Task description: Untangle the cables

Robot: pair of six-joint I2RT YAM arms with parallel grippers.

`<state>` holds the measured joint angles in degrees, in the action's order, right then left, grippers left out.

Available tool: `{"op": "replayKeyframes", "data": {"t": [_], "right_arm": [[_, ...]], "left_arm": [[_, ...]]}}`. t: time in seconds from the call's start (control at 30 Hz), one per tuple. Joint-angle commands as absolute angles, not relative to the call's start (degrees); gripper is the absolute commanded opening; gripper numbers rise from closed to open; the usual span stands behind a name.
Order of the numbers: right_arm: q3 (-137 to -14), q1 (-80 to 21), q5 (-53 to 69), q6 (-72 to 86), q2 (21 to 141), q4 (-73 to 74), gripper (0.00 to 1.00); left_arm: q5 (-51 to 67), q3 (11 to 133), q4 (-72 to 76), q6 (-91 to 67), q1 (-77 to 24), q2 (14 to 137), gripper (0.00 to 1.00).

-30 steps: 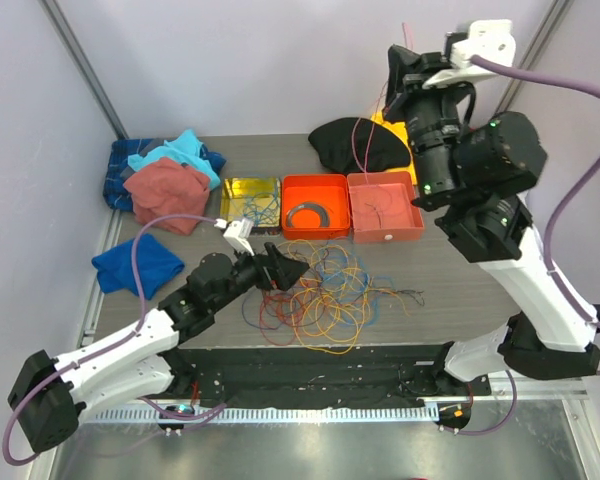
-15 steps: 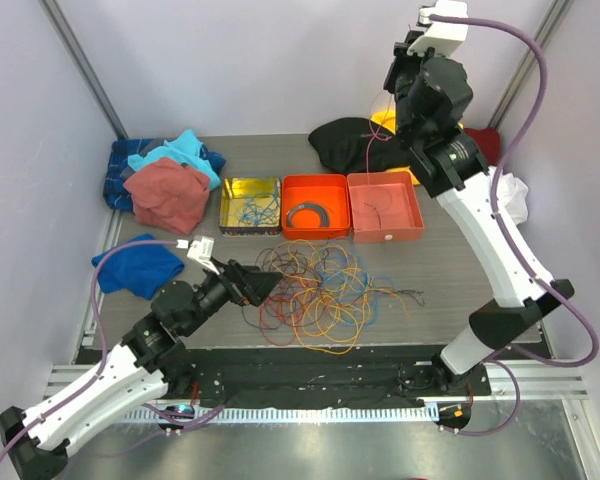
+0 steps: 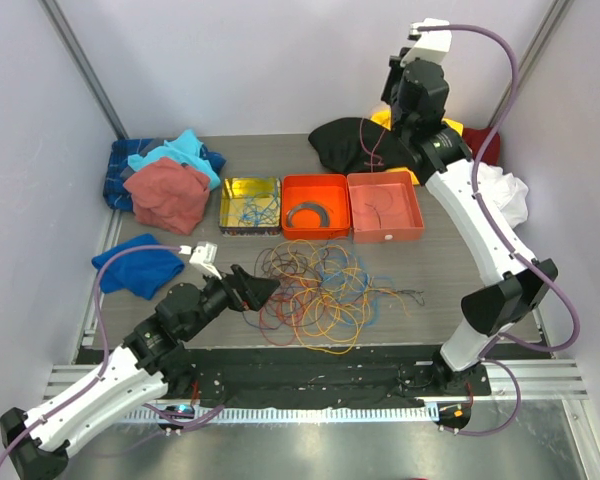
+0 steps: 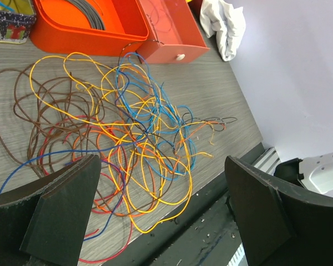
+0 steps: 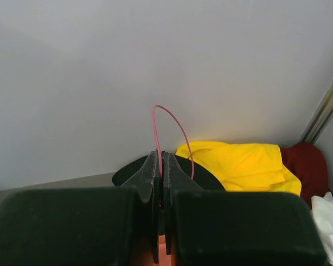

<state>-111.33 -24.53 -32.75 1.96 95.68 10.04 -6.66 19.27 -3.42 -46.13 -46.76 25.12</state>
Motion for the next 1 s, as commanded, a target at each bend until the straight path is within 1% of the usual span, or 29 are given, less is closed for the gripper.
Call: {"op": "replayKeyframes", "data": {"t": [0.0, 0.23, 0.43, 0.67, 0.8, 0.97], "right_arm": [[-105.5, -23.3, -31.6, 5.3, 92.6, 7.3, 0.01], [-94.0, -23.0, -31.1, 7.4, 88.0, 4.2, 0.01], [-89.9, -20.7, -30.3, 8.9, 87.7, 3.3, 0.01], [-85.8, -18.3, -28.7, 10.5, 90.8, 2.7, 0.01], [-79.3, -18.0, -27.8, 13.7, 93.0, 2.2, 0.01], [-74.7, -18.0, -25.6, 15.9, 95.4, 1.1, 0.01]], "left_arm": [[-7.4, 19.6, -2.5, -46.4, -46.9, 26.1, 1.0], [-7.6, 19.2, -2.2, -47.1, -46.9, 26.5, 1.0], [-7.7, 19.0, -2.0, -47.8, -46.9, 27.1, 1.0], [-10.3, 19.0, -4.0, -48.3, -46.9, 25.1, 1.0], [-14.1, 19.4, -6.7, -47.6, -46.9, 22.6, 1.0], [-15.2, 19.4, -7.6, -46.9, -46.8, 20.9, 1.0]]}}
